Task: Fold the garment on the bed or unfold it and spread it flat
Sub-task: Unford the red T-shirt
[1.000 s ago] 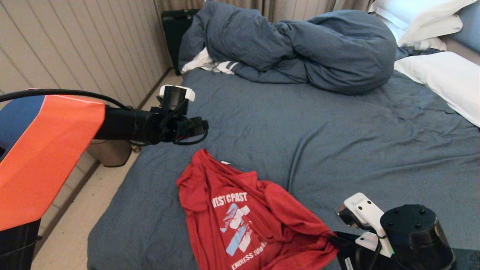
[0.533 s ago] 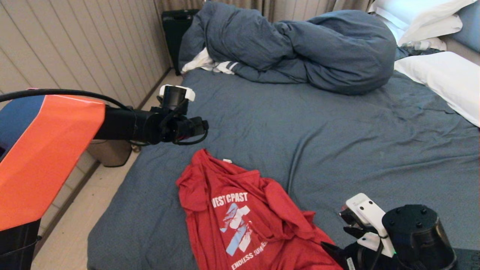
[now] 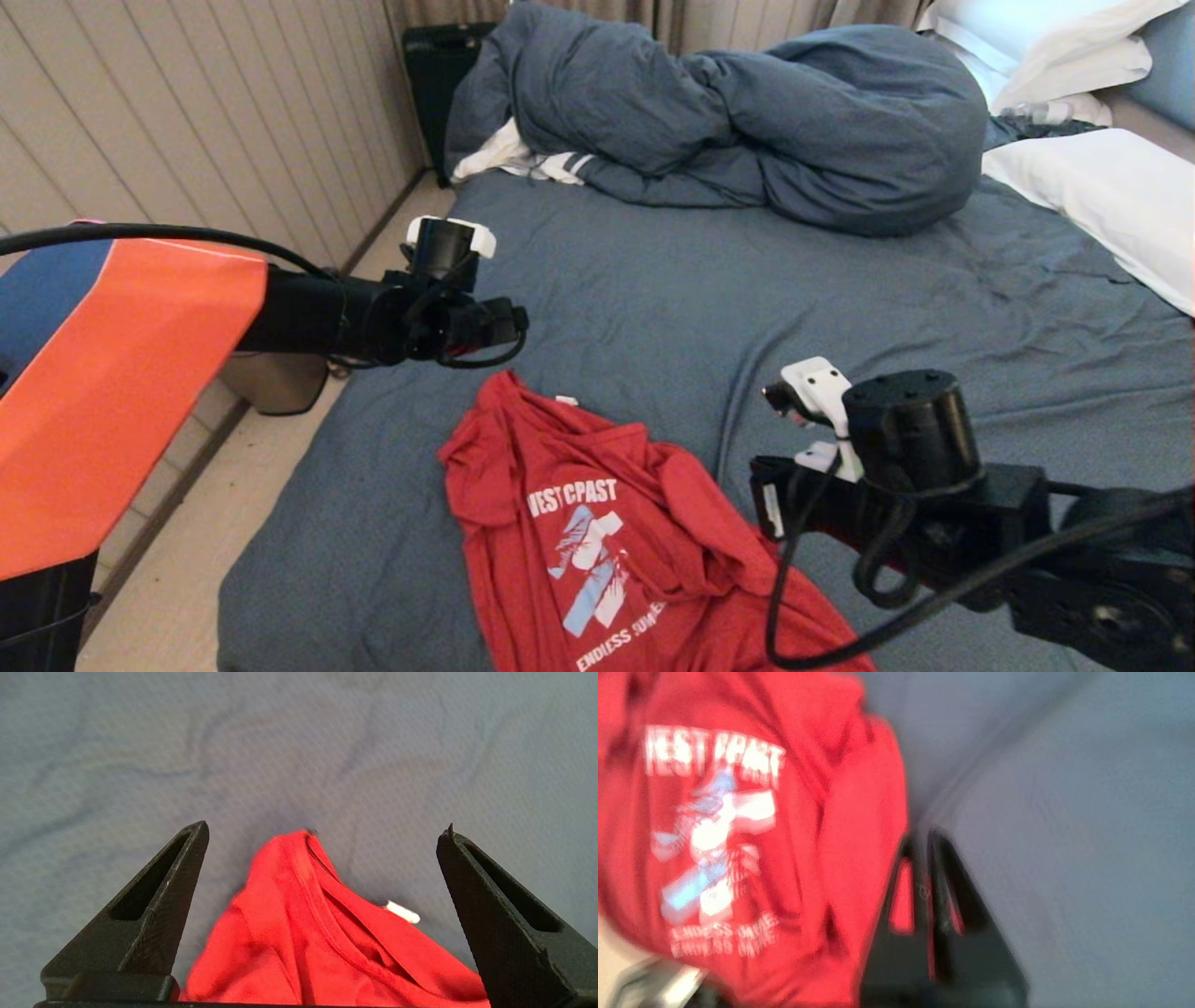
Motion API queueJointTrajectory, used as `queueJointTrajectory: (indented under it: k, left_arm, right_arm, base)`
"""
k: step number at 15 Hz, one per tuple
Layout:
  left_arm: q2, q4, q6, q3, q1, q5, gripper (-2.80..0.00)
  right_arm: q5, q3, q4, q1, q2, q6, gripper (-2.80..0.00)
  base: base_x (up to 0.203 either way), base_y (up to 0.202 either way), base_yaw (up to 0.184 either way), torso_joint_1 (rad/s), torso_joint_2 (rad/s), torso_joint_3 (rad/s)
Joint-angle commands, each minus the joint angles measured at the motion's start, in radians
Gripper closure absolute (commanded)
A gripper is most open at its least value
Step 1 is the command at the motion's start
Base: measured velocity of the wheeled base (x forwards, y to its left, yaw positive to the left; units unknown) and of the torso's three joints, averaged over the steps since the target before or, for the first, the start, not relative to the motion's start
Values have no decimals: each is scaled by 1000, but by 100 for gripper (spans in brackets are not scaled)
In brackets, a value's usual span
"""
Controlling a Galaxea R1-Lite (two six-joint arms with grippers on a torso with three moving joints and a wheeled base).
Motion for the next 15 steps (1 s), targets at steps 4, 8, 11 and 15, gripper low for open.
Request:
queueJointTrajectory:
  k: [4,8,11,15]
  left_arm:
    - [17,-8,-4,5,-7,-4,-280]
    - [56,-8,-2,0,-6,0,-280]
    - [87,-9,-1,-6,-6,3,-280]
    - [106,-11,-1,-19,-5,4,-280]
  right_arm:
    - [3,-293,12,-12,318,0,0]
    - [3,-454,97,-21,388,2,0]
    - [10,-496,102,-47,420,1,0]
    - [48,-554,105,-72,439,1,0]
  base:
    - [0,0,0,0,0,0]
    - [0,0,0,0,0,0]
    - [0,0,0,0,0,0]
    - [0,0,0,0,0,0]
